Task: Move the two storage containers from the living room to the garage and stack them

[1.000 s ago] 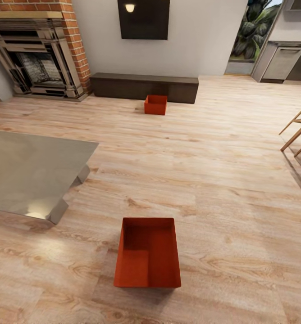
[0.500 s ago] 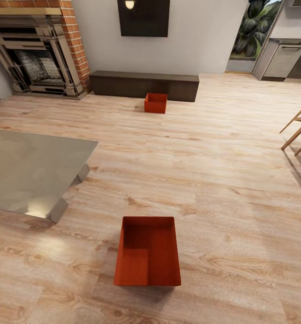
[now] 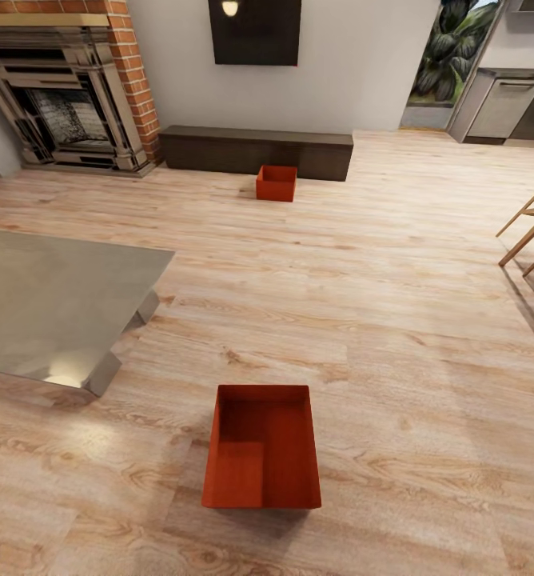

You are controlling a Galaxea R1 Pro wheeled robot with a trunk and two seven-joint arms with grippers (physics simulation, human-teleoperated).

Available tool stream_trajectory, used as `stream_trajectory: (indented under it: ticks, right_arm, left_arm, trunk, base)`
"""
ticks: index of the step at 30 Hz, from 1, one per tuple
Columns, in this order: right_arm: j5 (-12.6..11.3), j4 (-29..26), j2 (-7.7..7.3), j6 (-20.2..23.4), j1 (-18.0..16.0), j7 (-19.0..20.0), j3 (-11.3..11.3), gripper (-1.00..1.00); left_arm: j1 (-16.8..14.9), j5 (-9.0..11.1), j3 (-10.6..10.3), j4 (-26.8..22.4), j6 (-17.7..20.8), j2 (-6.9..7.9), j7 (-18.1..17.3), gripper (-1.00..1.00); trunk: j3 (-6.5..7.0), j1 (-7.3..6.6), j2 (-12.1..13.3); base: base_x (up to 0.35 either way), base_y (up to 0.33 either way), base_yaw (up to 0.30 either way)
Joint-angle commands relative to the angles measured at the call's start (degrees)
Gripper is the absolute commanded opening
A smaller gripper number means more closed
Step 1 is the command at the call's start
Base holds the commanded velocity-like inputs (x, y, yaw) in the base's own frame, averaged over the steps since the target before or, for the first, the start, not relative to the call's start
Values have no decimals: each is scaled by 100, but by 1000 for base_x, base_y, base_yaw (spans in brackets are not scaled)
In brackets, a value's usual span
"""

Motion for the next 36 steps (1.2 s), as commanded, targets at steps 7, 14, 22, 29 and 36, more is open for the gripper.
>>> stream_trajectory:
  ticks: [7,14,22,29,36]
  right_arm:
    - [-40,-16,42,51,-6,-110,-28,100]
    - [-57,-1520,-73,559,4,-416,-154,100]
    - [-75,-2033,-731,945,-1465,-1053,-1504,100]
    - [-79,-1608,-305,814,-2919,-1118,-1609,100]
    - [-3,-806,712,277,-3025,-1042,-1538,100]
  left_arm:
    - [1,20,-26,-233,-7,30,26,100]
    - [-5,8,-26,-1774,475,314,264,100]
    - [-1183,197,-18,-2558,1672,948,541,100]
    - [-3150,213,-24,-1601,1714,406,617,100]
    - [-3556,-52,-87,-1135,1612,-493,679,100]
  trunk:
    - [-3,0,-2]
    - [-3,0,-2]
    - [-3,0,-2]
    - [-3,0,-2]
    - [-3,0,-2]
  base:
    - [0,0,0]
    - [0,0,0]
    - [0,0,0]
    - [0,0,0]
    - [0,0,0]
